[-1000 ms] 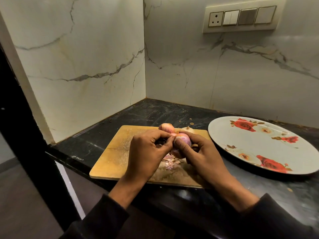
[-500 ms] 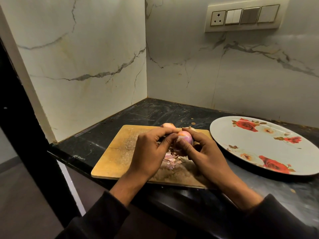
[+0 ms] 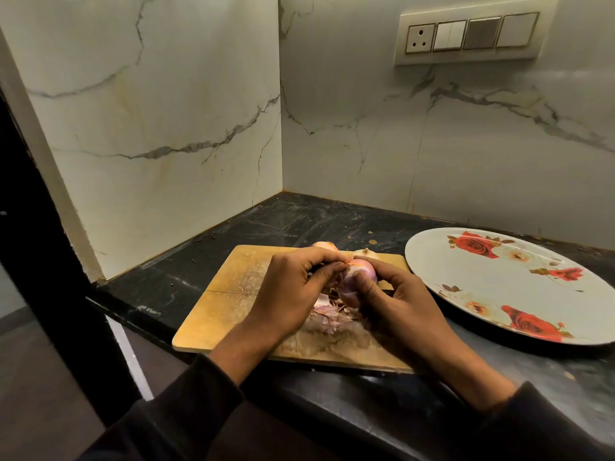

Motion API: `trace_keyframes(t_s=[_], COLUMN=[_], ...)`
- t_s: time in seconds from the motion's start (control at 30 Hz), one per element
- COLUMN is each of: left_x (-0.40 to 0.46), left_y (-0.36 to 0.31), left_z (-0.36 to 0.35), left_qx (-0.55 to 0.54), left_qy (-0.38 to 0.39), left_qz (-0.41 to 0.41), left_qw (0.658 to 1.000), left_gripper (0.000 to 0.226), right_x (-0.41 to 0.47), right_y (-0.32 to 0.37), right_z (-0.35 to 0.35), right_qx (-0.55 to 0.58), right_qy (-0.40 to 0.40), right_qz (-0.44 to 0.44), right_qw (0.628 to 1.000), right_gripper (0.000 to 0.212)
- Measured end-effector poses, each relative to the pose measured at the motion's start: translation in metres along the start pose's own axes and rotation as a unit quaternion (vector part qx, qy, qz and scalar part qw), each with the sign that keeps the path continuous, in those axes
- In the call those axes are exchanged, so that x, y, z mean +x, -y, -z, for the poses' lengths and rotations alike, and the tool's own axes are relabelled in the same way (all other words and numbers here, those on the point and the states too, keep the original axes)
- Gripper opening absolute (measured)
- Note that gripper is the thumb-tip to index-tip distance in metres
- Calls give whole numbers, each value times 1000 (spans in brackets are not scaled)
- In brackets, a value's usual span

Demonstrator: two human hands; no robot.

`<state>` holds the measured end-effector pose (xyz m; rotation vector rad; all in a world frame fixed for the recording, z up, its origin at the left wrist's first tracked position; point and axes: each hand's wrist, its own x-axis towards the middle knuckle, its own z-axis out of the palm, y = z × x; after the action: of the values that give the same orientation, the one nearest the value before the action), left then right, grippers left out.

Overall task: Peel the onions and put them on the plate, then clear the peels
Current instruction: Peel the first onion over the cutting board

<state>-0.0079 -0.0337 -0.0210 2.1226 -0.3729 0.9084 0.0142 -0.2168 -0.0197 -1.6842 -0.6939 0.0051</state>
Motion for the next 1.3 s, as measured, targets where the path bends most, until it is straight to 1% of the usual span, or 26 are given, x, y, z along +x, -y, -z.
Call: trace_keyframes(t_s=[0.1, 0.3, 0.57, 0.7, 0.8, 0.93, 1.03, 1.17, 1.3], left_x=[-3, -2, 0, 1, 2, 3, 3, 3, 5], left_y=[2, 3, 7, 7, 7, 4, 2, 0, 2], left_z=[-3, -7, -8, -9, -9, -7, -4, -3, -3], left_qx=[4, 23, 36, 46, 46, 27, -10, -48, -98], left_qy=[-12, -20, -16, -11, -7, 0, 8, 9, 8], left_qz=[-6, -14, -17, -20, -14, 8, 38, 71, 112], left_qw=[1000, 999, 999, 999, 999, 1000, 999, 996, 989], left_gripper=[20, 16, 12, 10, 9, 8, 11, 12, 10], right_x=[0, 2, 8, 7, 7, 7, 6, 6, 7], right_y=[0, -1, -8, -11, -11, -9, -8, -8, -13], right_z=[-1, -1, -2, 0, 2, 3, 4, 4, 7], right_qx=[20, 70, 84, 95, 87, 60, 73, 43, 30], right_qy=[7, 15, 15, 29, 32, 32, 37, 28, 26], right_qz=[-16, -68, -73, -73, -70, -42, -35, -24, -34], right_qw=[1000, 995, 994, 992, 993, 997, 996, 998, 999], right_gripper=[27, 28, 31, 31, 36, 41, 40, 44, 55])
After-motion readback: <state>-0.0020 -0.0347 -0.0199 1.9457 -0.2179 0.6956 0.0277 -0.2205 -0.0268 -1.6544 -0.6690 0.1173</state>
